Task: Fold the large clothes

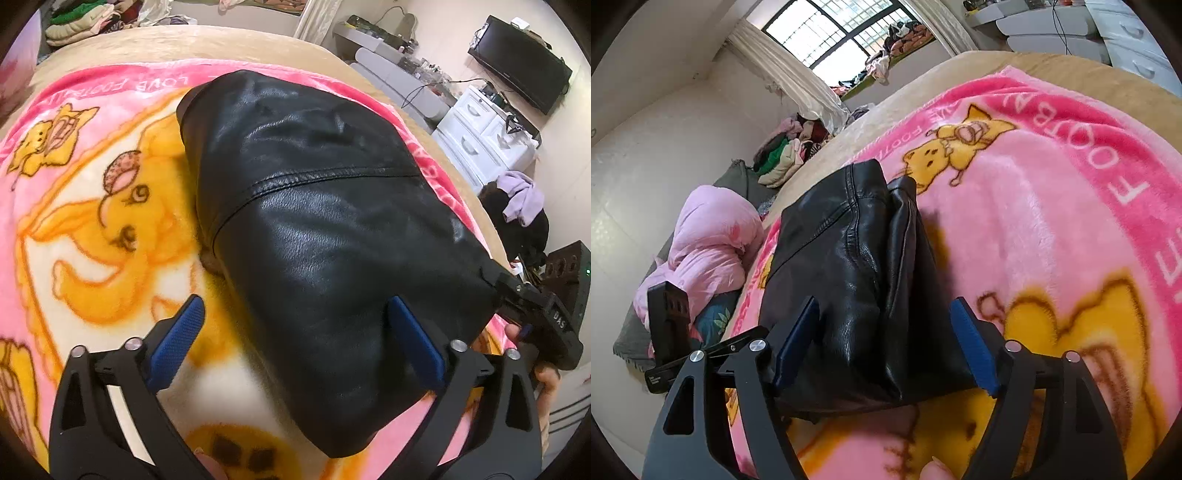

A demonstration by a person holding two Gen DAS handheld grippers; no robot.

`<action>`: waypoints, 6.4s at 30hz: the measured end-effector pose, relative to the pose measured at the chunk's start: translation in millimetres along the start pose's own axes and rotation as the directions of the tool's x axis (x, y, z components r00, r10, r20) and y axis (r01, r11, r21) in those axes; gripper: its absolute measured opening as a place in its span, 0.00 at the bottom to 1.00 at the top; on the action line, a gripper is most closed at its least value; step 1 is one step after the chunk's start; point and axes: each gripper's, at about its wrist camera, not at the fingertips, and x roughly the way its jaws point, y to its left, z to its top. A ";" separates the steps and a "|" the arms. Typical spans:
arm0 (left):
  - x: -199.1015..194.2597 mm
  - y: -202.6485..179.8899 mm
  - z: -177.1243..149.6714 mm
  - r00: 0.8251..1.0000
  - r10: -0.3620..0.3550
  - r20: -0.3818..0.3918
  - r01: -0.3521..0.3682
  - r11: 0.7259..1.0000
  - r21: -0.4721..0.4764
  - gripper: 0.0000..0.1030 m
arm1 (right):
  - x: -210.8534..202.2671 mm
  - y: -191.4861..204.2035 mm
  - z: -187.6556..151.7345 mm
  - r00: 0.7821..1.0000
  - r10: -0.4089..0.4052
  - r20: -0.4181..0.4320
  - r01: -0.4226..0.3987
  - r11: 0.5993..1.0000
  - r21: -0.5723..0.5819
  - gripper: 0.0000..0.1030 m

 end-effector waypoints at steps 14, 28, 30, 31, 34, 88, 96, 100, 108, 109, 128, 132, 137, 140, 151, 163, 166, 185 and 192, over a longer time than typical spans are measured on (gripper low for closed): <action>19.5 19.3 -24.2 0.985 -0.159 -0.070 0.146 0.974 -0.171 0.91 | 22.9 -34.2 -10.9 0.992 0.001 -0.126 0.014 0.993 0.116 0.62; 25.7 34.7 -4.3 0.975 -0.190 -0.119 0.159 0.961 -0.226 0.90 | 38.0 8.6 -41.9 0.973 0.153 -0.175 -0.132 0.983 0.127 0.43; 17.7 45.9 -2.3 0.982 -0.152 -0.114 0.126 0.970 -0.208 0.90 | 47.1 30.0 -56.1 0.973 0.118 -0.200 -0.109 0.992 0.058 0.43; 16.4 50.6 -3.6 0.983 -0.141 -0.117 0.115 0.972 -0.203 0.90 | 49.8 36.6 -59.7 0.974 0.097 -0.205 -0.094 0.995 0.024 0.47; 16.7 55.8 -11.5 0.983 -0.150 -0.109 0.123 0.967 -0.224 0.90 | 48.9 38.8 -54.2 0.969 0.061 -0.241 -0.062 0.998 0.002 0.72; 9.0 5.2 -9.8 0.997 0.065 -0.038 -0.063 0.997 0.054 0.92 | 76.2 30.2 22.0 0.988 -0.152 -0.029 0.152 0.988 0.008 0.58; -5.0 -0.7 -12.7 0.995 0.096 -0.007 -0.095 0.992 0.081 0.92 | 43.6 44.9 1.6 0.997 -0.080 -0.015 0.080 0.996 -0.027 0.60; -15.2 -5.7 -15.9 0.993 0.114 0.013 -0.115 0.988 0.102 0.92 | 27.8 60.4 -13.3 1.000 -0.010 -0.023 0.009 0.999 -0.034 0.60; -25.1 1.6 -24.6 0.992 0.124 0.010 -0.125 0.989 0.084 0.91 | 41.4 63.4 -46.0 0.981 -0.140 -0.138 0.126 0.986 -0.106 0.37; -27.3 2.4 -25.7 0.992 0.126 0.012 -0.127 0.989 0.081 0.91 | 42.7 62.3 -47.6 0.980 -0.142 -0.139 0.129 0.986 -0.104 0.36; -81.1 1.8 -56.4 0.985 0.139 0.107 -0.149 0.984 0.094 0.91 | -32.1 101.6 -99.1 0.974 -0.194 0.118 0.210 0.967 -0.144 0.95; -96.3 3.3 -72.1 0.984 0.124 0.130 -0.136 0.986 0.094 0.91 | -45.1 116.1 -117.0 0.962 -0.214 0.167 0.244 0.951 -0.191 0.96; -114.1 4.5 -97.2 0.977 0.129 0.168 -0.147 0.984 0.100 0.91 | -60.2 137.0 -137.7 0.954 -0.211 0.214 0.265 0.928 -0.263 0.96; -122.8 3.0 -112.8 0.972 0.140 0.190 -0.162 0.981 0.109 0.91 | -69.4 145.4 -149.0 0.949 -0.218 0.228 0.281 0.913 -0.296 0.96; -142.3 3.8 -149.3 0.967 0.132 0.217 -0.155 0.984 0.090 0.91 | -74.1 147.9 -186.7 0.936 -0.294 0.194 0.346 0.871 -0.349 0.96; -145.2 10.3 -155.3 0.967 0.157 0.200 -0.172 0.983 0.061 0.91 | -78.0 150.6 -188.4 0.933 -0.303 0.194 0.354 0.869 -0.345 0.96; -146.3 11.1 -155.1 0.967 0.158 0.200 -0.173 0.983 0.057 0.91 | -78.8 150.2 -188.0 0.931 -0.307 0.195 0.358 0.869 -0.342 0.96; -153.1 7.9 -158.4 0.962 0.176 0.208 -0.193 0.979 0.063 0.91 | -83.3 151.6 -188.4 0.932 -0.301 0.200 0.354 0.871 -0.342 0.96; -156.3 10.9 -159.3 0.961 0.187 0.206 -0.202 0.978 0.057 0.91 | -83.3 153.0 -188.9 0.932 -0.300 0.203 0.355 0.867 -0.349 0.96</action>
